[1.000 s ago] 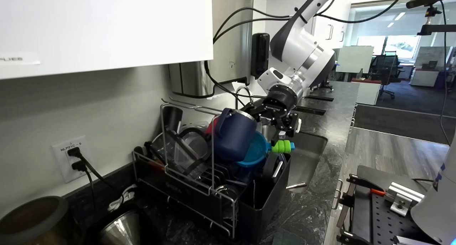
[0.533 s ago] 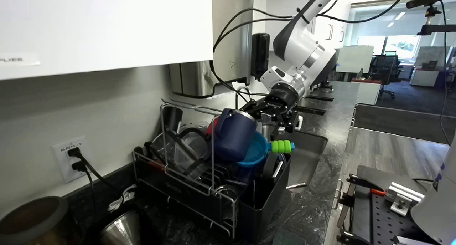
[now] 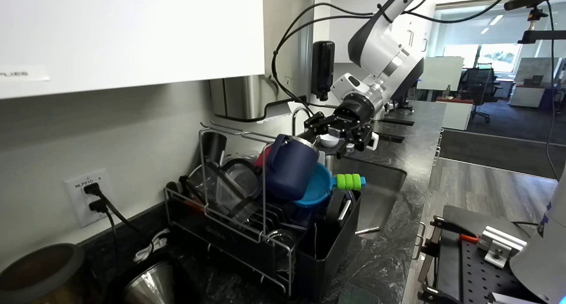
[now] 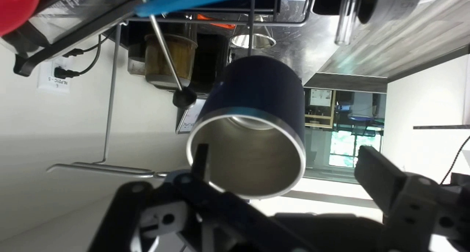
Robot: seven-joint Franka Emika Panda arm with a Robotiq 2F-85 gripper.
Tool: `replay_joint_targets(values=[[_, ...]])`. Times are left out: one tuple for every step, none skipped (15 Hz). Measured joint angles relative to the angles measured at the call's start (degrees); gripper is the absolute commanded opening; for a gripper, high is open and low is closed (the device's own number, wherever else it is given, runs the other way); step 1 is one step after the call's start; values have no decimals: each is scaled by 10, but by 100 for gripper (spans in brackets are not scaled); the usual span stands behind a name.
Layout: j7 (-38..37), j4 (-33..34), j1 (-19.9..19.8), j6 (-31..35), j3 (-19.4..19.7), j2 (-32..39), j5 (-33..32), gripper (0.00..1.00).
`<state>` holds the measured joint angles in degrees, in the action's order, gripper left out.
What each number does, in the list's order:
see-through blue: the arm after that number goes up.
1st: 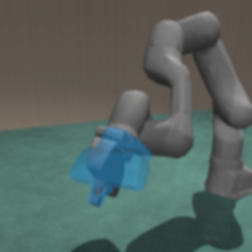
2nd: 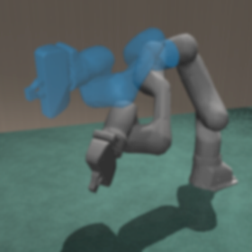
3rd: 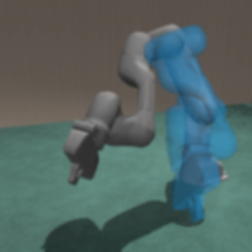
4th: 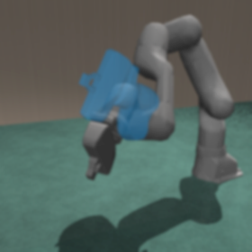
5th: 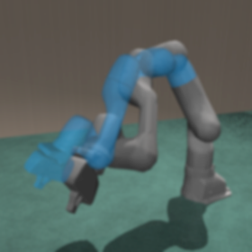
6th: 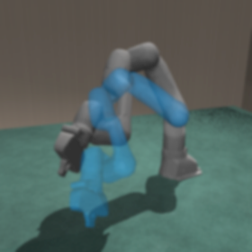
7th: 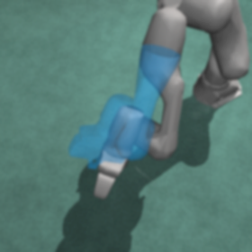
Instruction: Move the mug from the sink to the dish rack
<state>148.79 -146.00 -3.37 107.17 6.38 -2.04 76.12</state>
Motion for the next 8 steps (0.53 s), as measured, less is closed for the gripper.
replay_joint_targets(values=[[0, 1, -4, -2, 3, -4, -2, 100], [0, 1, -8, -3, 7, -7, -3, 100], [0, 2, -12, -6, 11, -9, -6, 100], [0, 4, -17, -9, 16, -10, -11, 100], [0, 7, -23, -14, 22, -10, -18, 100], [0, 10, -30, -20, 29, -11, -28, 100], [0, 15, -37, -25, 36, -12, -38, 100], [0, 20, -45, -32, 43, -13, -49, 100]])
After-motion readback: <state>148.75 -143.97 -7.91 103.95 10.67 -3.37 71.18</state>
